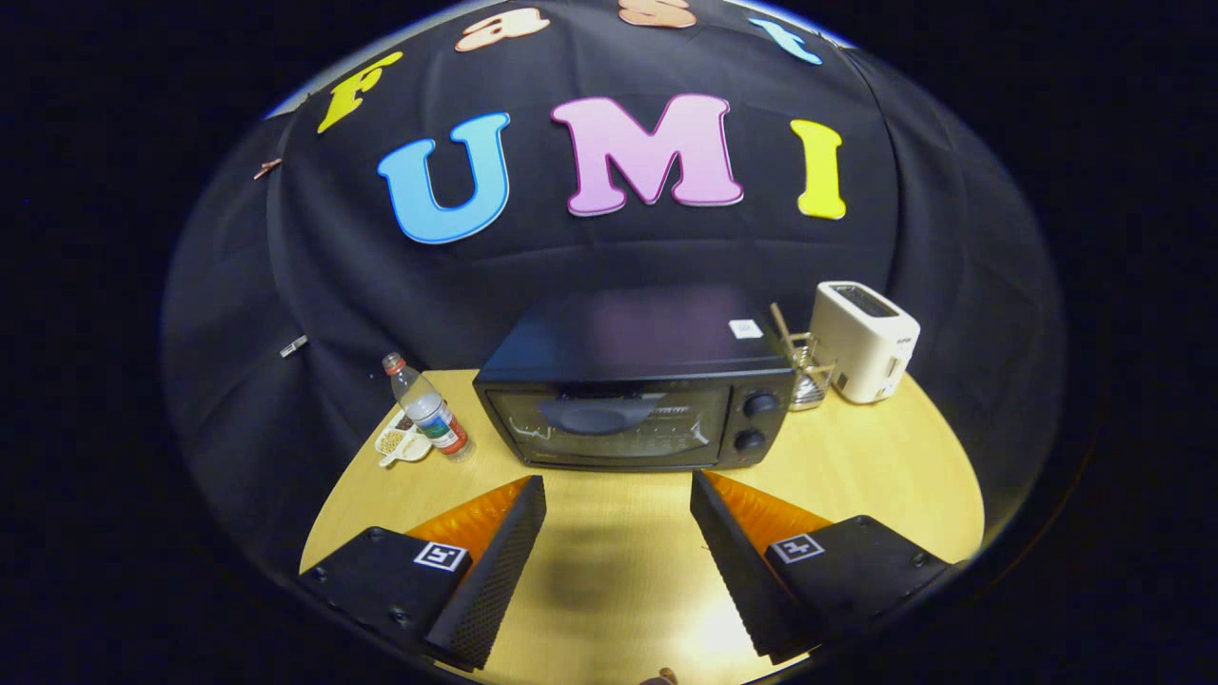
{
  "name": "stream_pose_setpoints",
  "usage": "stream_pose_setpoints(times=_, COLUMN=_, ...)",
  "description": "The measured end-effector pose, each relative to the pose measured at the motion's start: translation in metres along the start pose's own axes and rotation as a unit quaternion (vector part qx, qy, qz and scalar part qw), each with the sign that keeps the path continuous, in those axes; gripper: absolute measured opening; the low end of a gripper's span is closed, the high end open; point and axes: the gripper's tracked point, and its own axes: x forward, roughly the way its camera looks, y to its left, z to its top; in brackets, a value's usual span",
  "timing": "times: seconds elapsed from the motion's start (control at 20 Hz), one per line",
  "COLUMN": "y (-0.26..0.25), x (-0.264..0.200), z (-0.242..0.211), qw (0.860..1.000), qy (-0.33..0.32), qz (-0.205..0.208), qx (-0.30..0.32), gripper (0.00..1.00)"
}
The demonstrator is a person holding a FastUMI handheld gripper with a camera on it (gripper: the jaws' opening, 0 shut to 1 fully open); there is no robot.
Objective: Open the toaster oven, put the food inside, and close the toaster oven door.
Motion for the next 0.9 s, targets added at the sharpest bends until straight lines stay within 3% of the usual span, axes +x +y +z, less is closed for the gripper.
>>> stream_pose_setpoints(times=0.25, y=-0.04, x=-0.071, z=0.118, qw=0.993, qy=-0.116, qz=-0.014, qx=-0.027, gripper=0.99)
stream_pose_setpoints(times=0.6, y=-0.042, x=-0.184, z=0.268, qw=0.961, qy=-0.264, qz=-0.028, qx=-0.074, gripper=0.98)
stream_pose_setpoints(times=0.8, y=-0.006, x=-0.246, z=0.324, qw=0.934, qy=-0.352, qz=0.003, qx=-0.06, gripper=0.98)
stream_pose_setpoints(times=0.9, y=-0.004, x=-0.266, z=0.335, qw=0.928, qy=-0.37, qz=0.007, qx=-0.052, gripper=0.97)
